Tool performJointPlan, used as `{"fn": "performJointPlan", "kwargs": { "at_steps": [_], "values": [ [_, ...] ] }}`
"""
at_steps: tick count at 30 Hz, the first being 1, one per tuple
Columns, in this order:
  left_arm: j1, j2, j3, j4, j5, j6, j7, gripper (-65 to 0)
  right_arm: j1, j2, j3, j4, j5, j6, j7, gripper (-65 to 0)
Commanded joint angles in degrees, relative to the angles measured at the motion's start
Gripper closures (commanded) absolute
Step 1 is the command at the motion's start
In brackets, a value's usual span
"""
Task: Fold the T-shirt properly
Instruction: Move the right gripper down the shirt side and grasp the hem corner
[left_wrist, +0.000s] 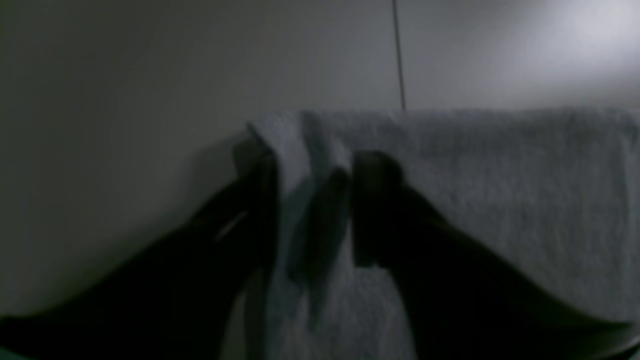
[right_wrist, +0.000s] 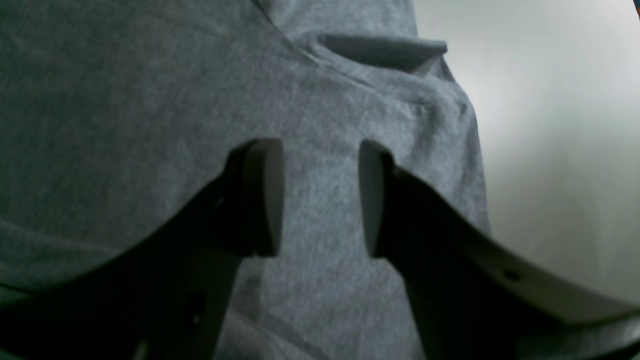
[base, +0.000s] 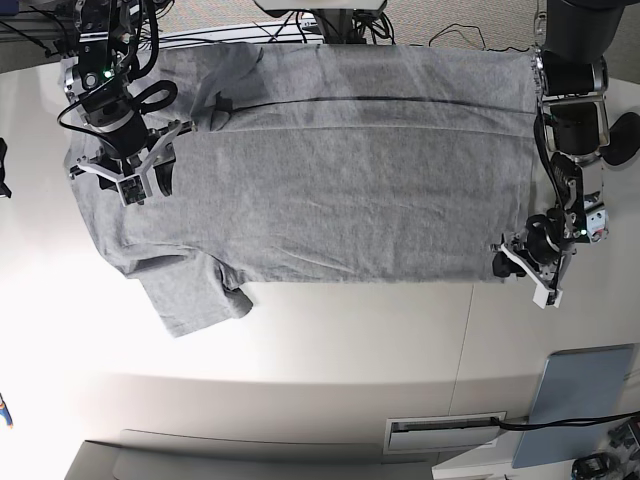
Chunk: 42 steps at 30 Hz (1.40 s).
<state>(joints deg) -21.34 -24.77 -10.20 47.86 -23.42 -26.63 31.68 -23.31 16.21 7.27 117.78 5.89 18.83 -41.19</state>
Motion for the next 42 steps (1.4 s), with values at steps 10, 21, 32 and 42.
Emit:
{"fn": "performJointPlan", "kwargs": {
  "at_steps": [10, 21, 32, 42],
  "values": [
    [-0.9, -0.6, 0.0, 0.3, 0.3, -0.3, 0.6, 0.0, 4.0, 0.6, 0.2, -0.2, -6.7, -0.4, 5.4, -24.9],
    [-0.3, -0.6, 0.0, 0.3, 4.8, -0.3, 1.4, 0.0, 30.7, 0.6, 0.2, -30.0, -4.7, -0.1, 2.9, -24.9],
    [-0.2, -0.6, 0.0, 0.3, 4.8, -0.2, 1.7, 0.0, 57.2, 0.6, 0.2, -65.6, -3.5, 4.7, -1.5, -24.9],
    [-0.2, -0.6, 0.0, 0.3, 4.8, -0.2, 1.7, 0.0, 63.4, -0.4, 0.2, -82.7, -5.9, 4.7, 0.3, -24.9]
  ]
}}
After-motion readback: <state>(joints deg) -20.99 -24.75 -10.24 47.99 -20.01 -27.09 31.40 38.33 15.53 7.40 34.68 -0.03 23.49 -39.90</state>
